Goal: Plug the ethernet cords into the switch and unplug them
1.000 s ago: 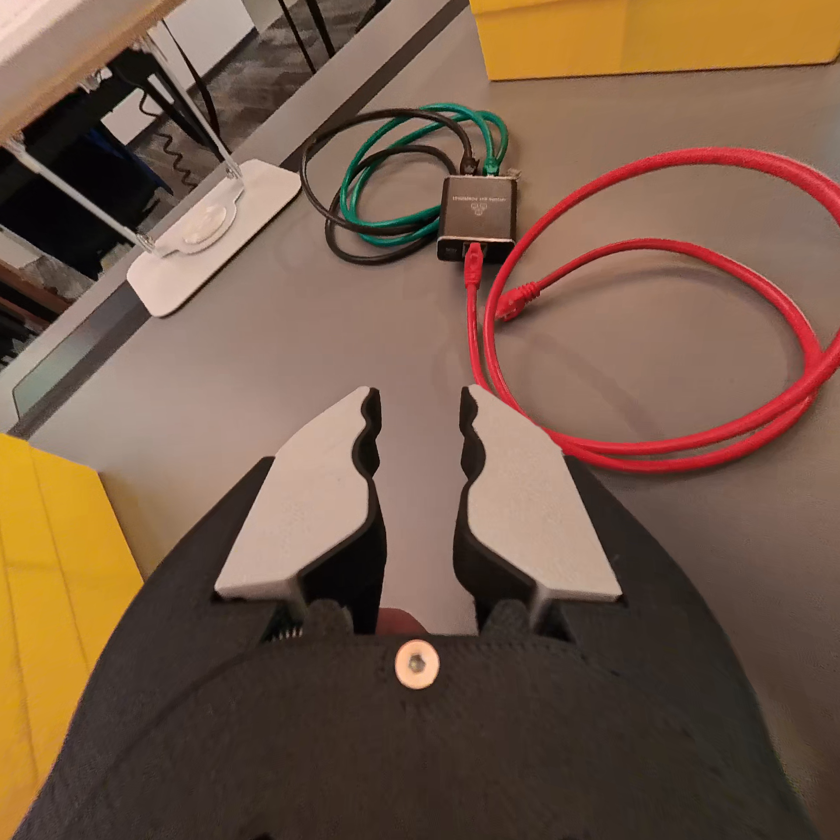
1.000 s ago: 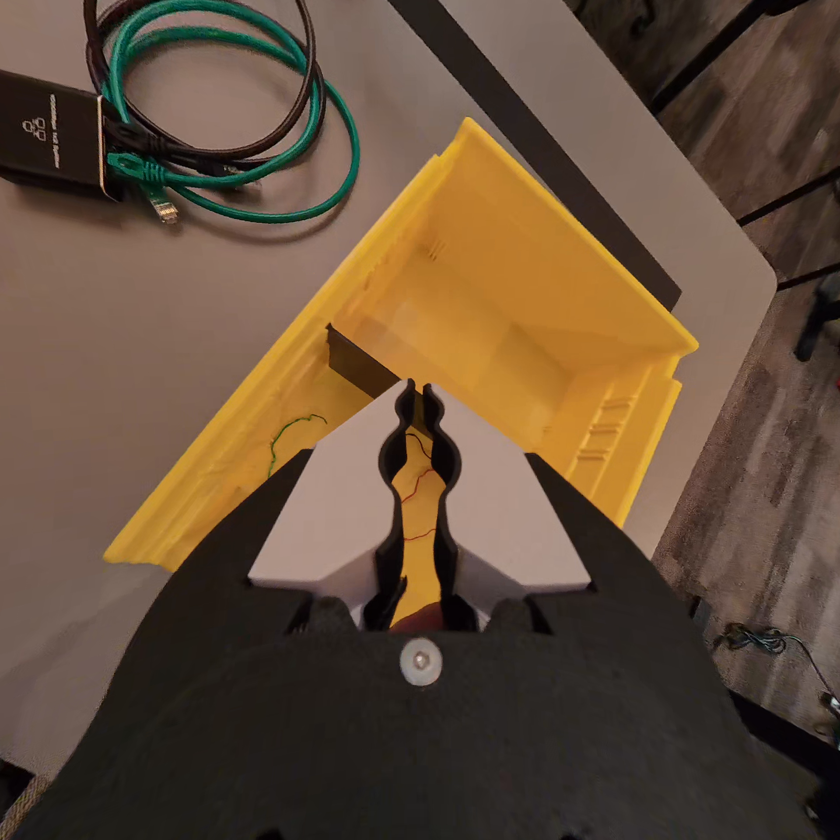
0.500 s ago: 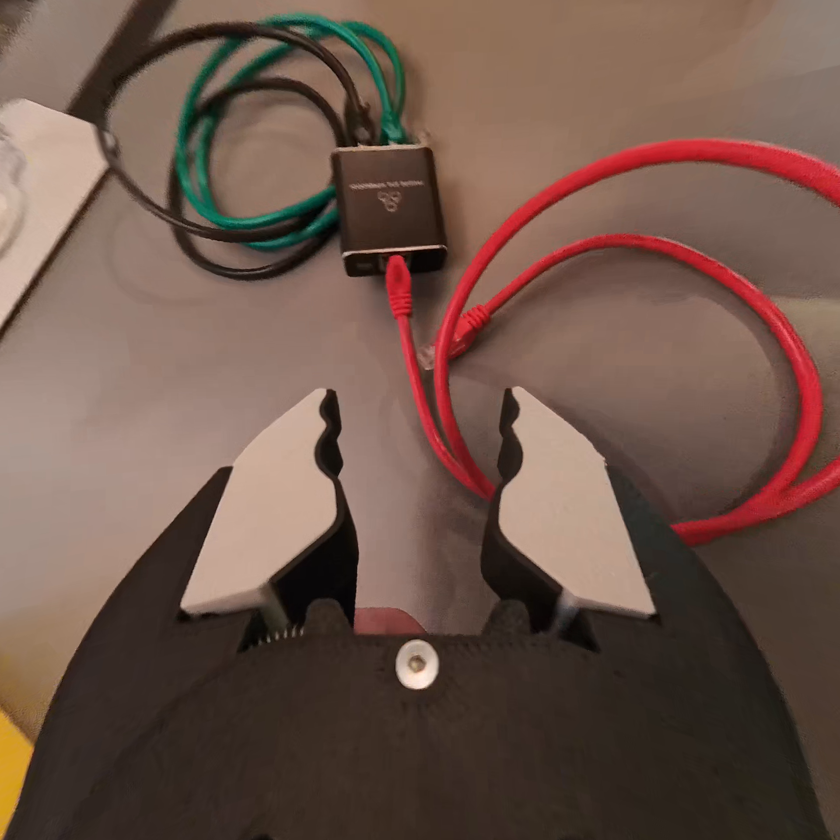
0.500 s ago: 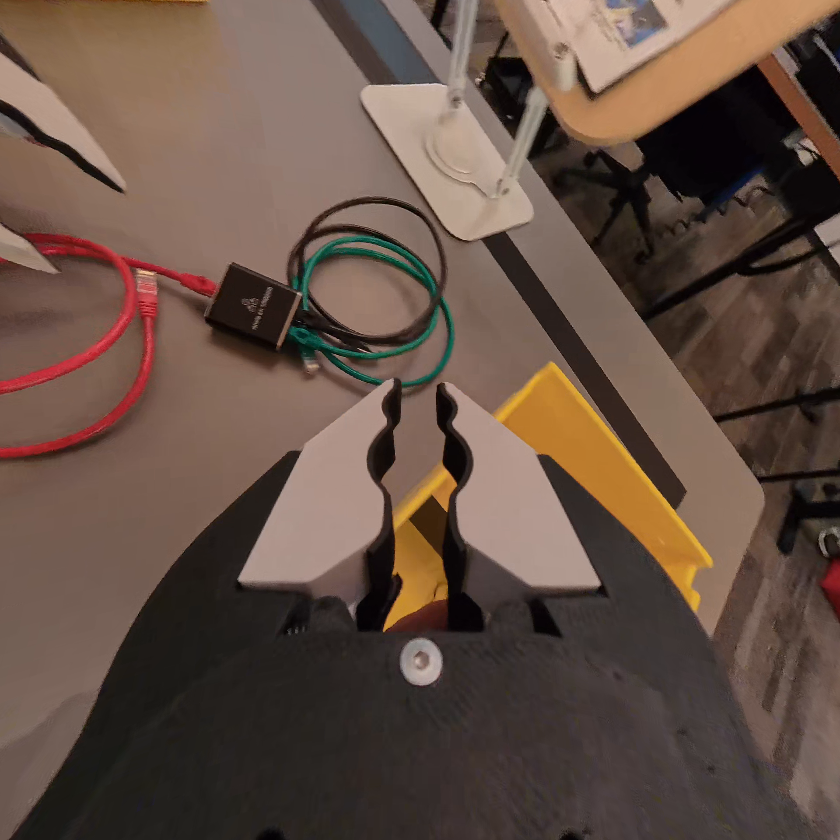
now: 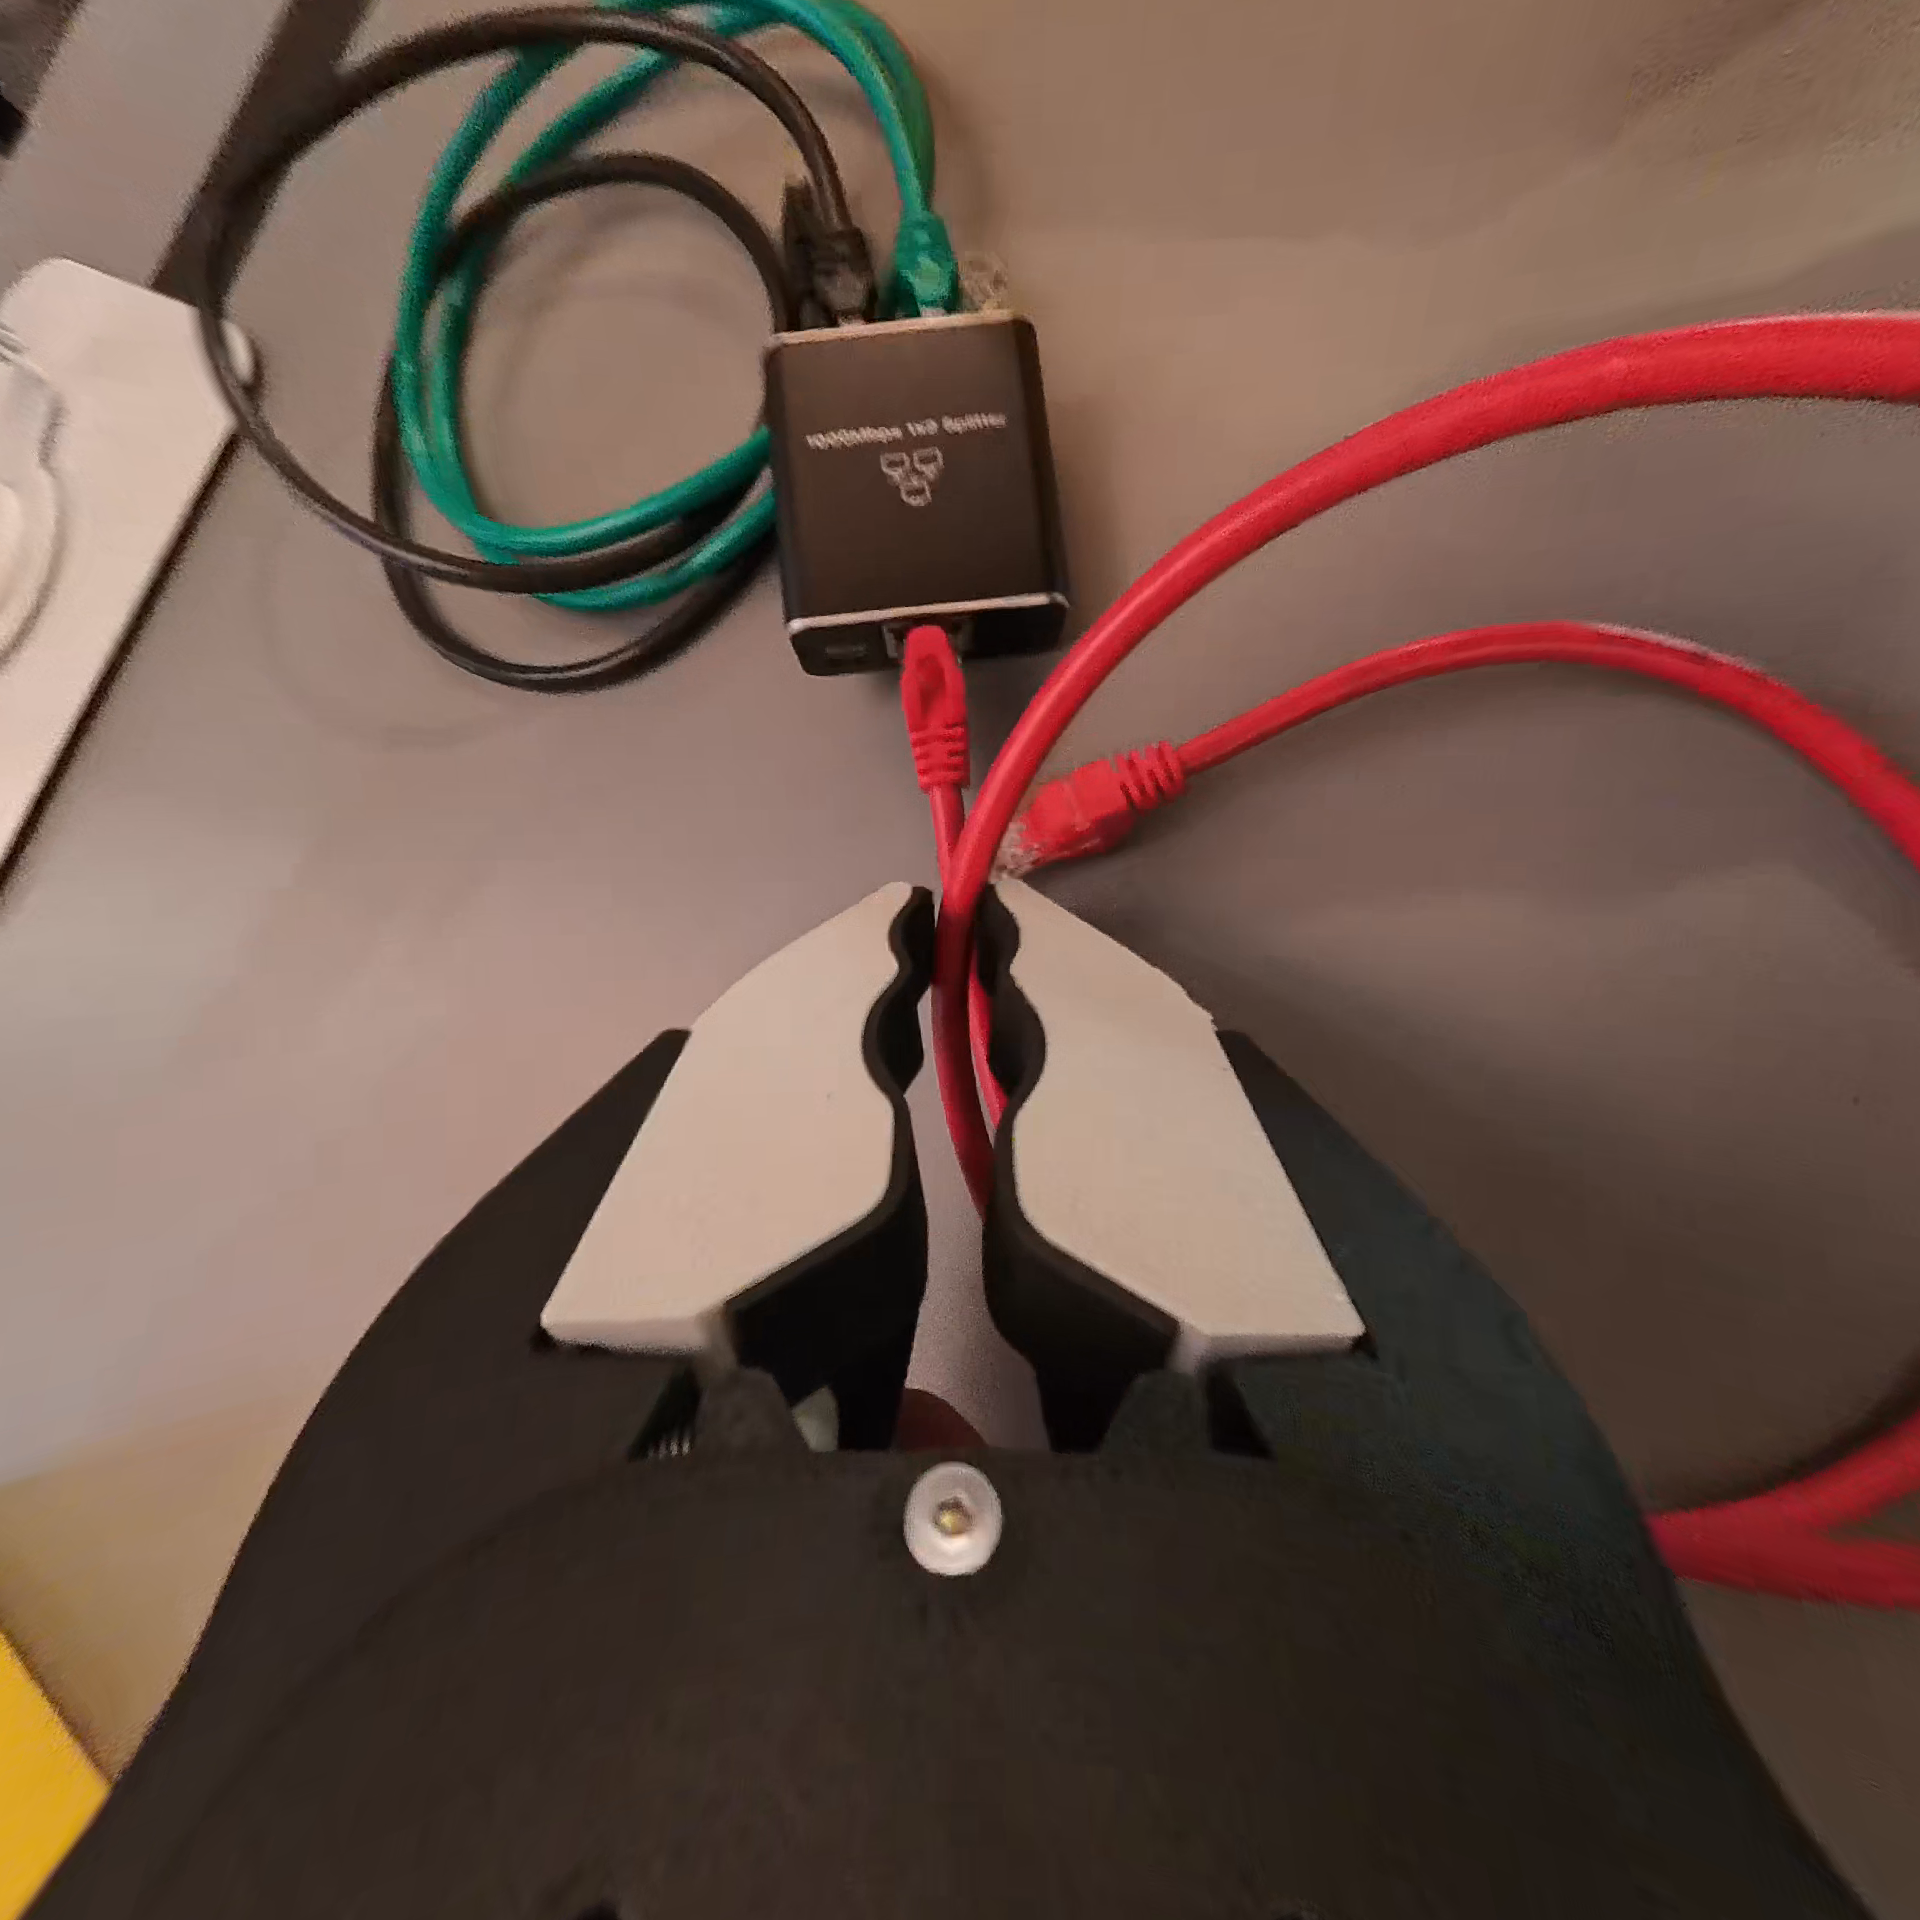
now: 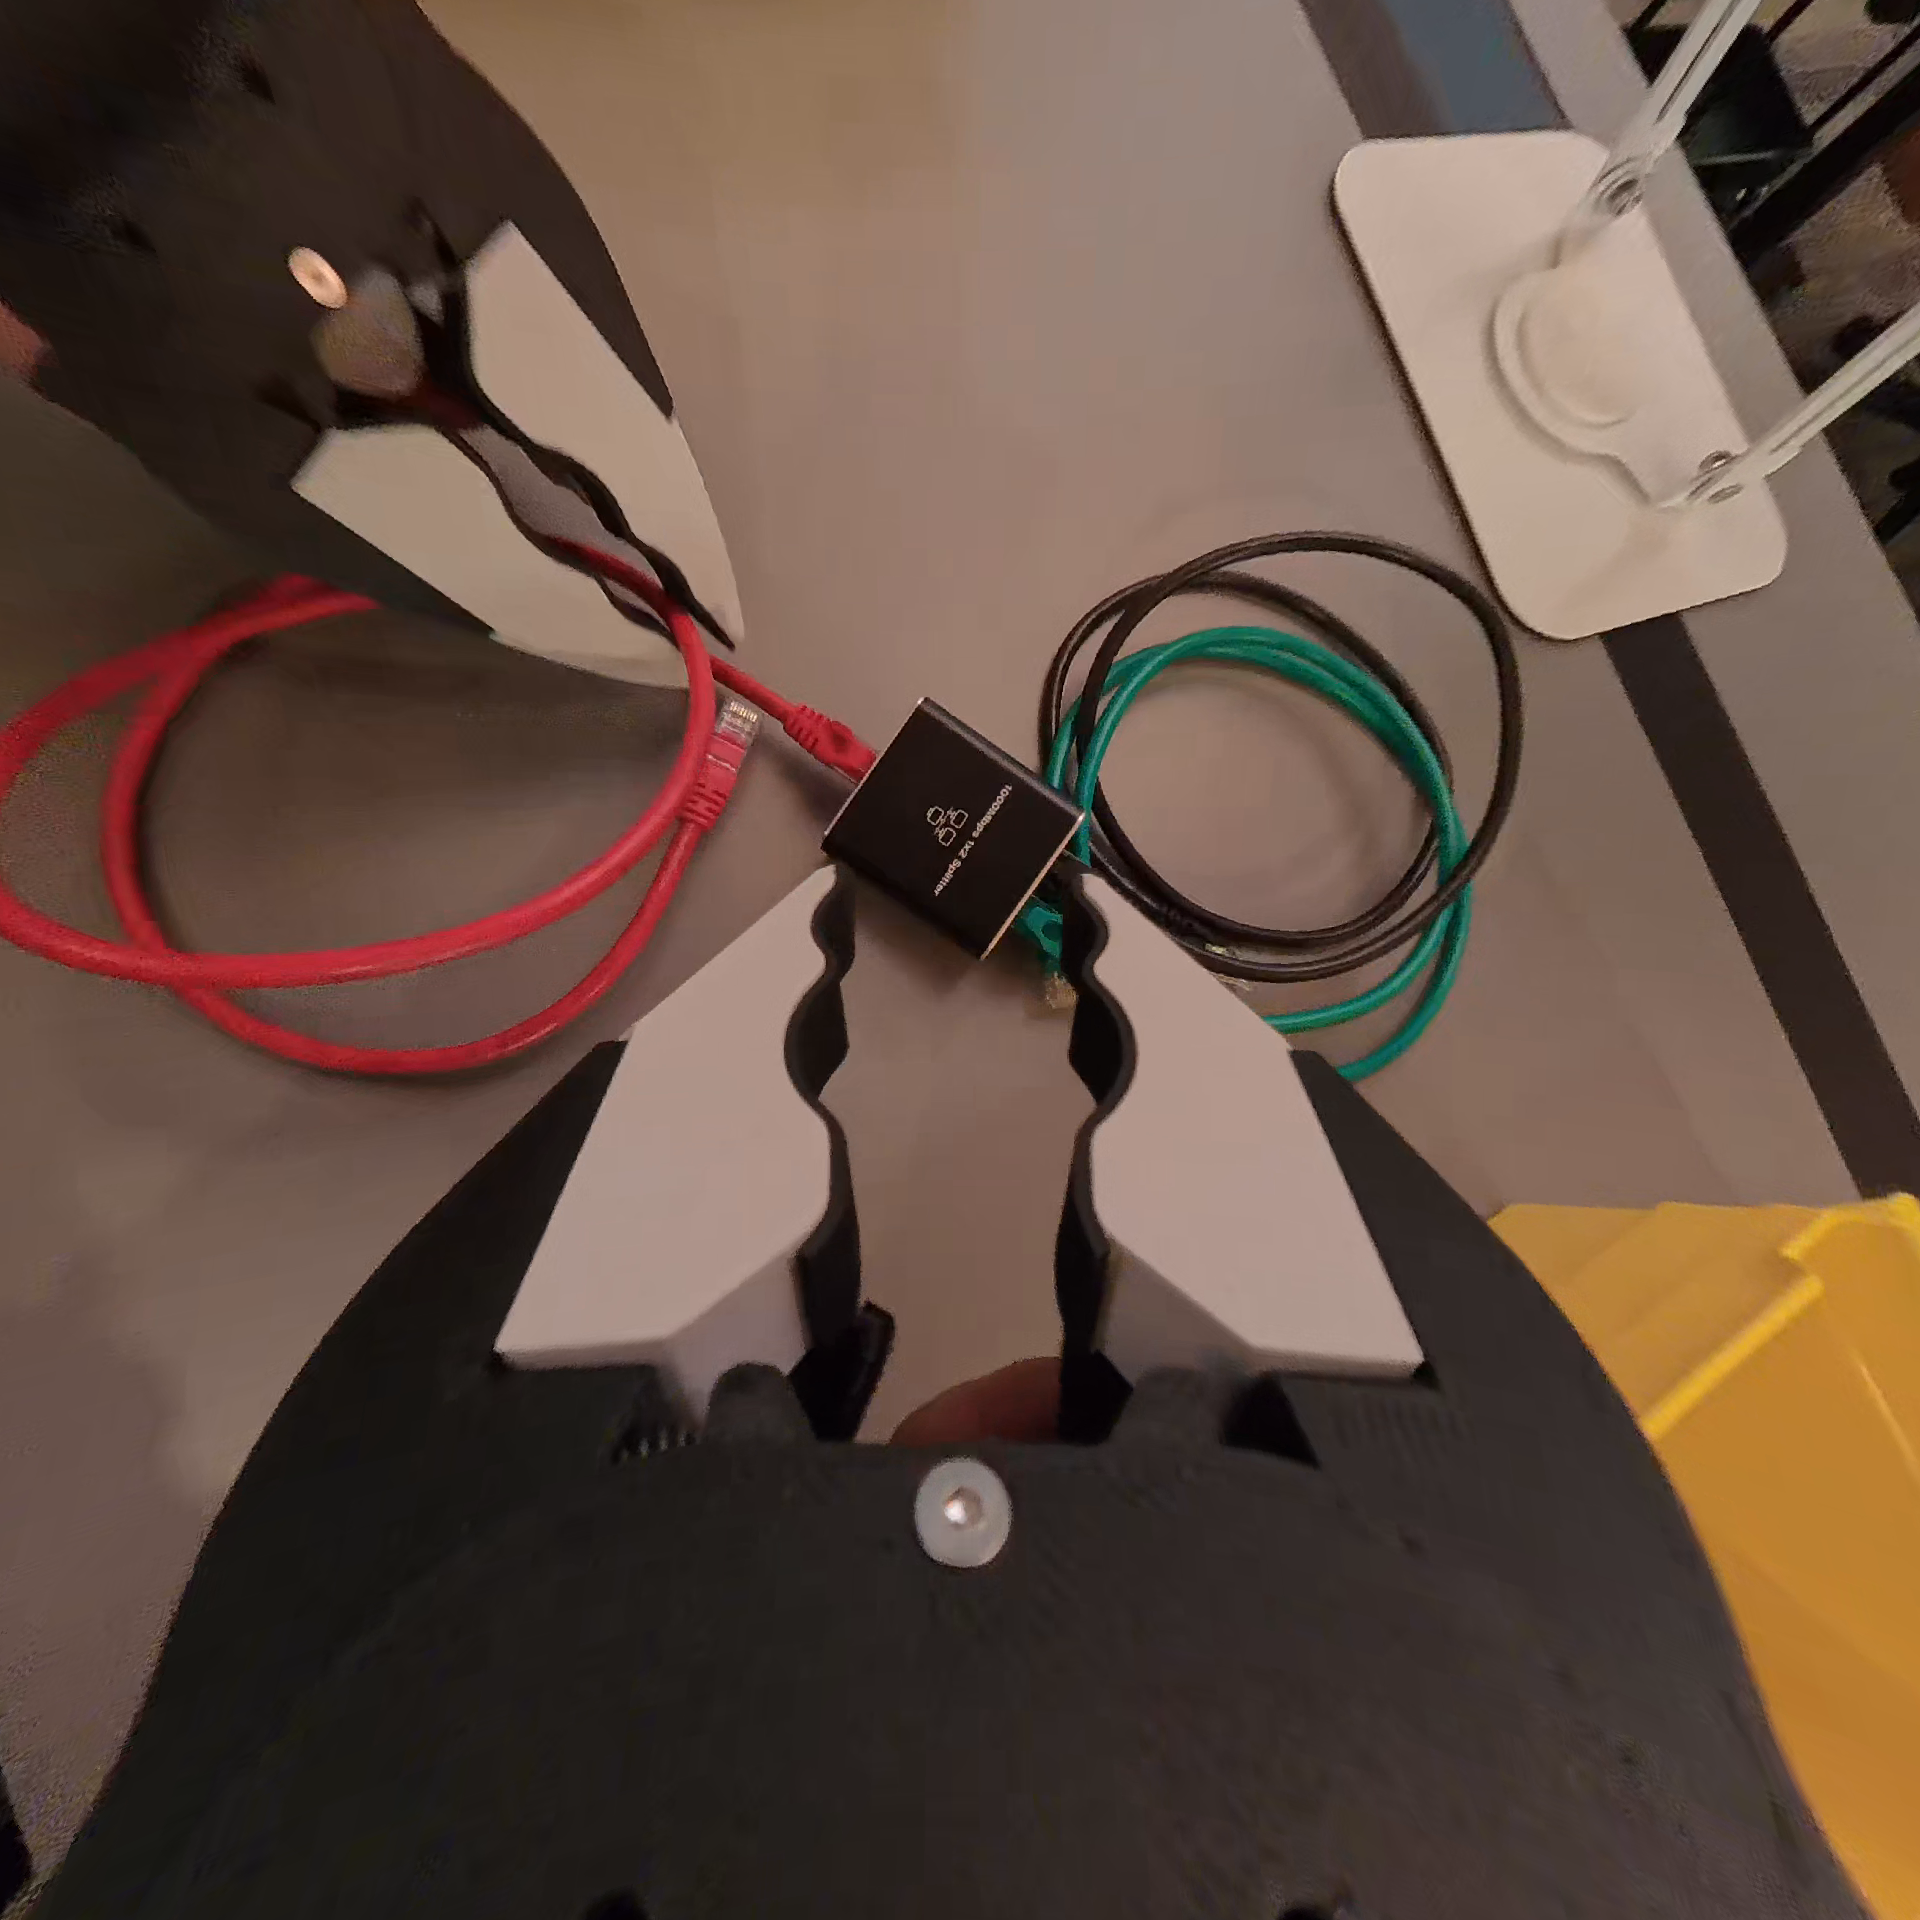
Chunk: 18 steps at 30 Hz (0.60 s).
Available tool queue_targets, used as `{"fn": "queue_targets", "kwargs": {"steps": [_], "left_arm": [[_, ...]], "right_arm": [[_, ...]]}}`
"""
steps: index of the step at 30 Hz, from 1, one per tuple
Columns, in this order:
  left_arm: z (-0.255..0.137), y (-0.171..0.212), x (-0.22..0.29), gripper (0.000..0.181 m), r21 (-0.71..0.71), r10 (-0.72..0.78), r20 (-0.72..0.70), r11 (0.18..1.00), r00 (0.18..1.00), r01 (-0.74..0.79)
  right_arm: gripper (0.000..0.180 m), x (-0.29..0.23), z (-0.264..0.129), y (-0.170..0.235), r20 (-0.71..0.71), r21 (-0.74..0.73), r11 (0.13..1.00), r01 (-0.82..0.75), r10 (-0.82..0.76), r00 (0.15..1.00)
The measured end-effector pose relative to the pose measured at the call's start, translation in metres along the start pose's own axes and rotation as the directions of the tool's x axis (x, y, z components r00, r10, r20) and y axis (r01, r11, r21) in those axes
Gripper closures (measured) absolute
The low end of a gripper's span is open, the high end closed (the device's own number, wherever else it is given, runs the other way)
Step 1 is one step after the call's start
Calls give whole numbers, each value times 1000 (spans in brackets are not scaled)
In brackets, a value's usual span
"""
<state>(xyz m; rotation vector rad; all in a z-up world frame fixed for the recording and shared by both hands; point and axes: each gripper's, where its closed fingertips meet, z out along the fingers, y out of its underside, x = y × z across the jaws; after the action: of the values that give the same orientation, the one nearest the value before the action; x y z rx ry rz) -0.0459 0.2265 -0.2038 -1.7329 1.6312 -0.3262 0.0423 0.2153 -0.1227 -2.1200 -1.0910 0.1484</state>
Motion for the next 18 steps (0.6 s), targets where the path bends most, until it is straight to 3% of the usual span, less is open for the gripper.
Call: {"fn": "queue_targets", "kwargs": {"steps": [5,12,14,15,17,18], "left_arm": [[-23,-18,-14,175,102,-60,15,993,998,58],[-16,-15,-14,167,76,-105,-37,991,994,108],[-5,-10,-14,139,31,-108,-24,994,994,109],[0,-6,-11,137,2,-89,-27,996,996,89],[11,4,-2,136,-73,-57,-67,996,996,52],[15,5,-3,145,-73,-52,-59,996,997,48]], "right_arm": [[110,-10,31,17,9,-61,987,151,-150,989],[107,-17,66,28,-36,-132,931,341,-348,937],[110,-15,65,26,-46,-129,933,335,-344,938],[111,-13,64,25,-48,-122,938,325,-332,942],[112,-11,62,25,-46,-108,946,306,-312,949],[114,-10,61,26,-43,-104,949,298,-304,952]]}}
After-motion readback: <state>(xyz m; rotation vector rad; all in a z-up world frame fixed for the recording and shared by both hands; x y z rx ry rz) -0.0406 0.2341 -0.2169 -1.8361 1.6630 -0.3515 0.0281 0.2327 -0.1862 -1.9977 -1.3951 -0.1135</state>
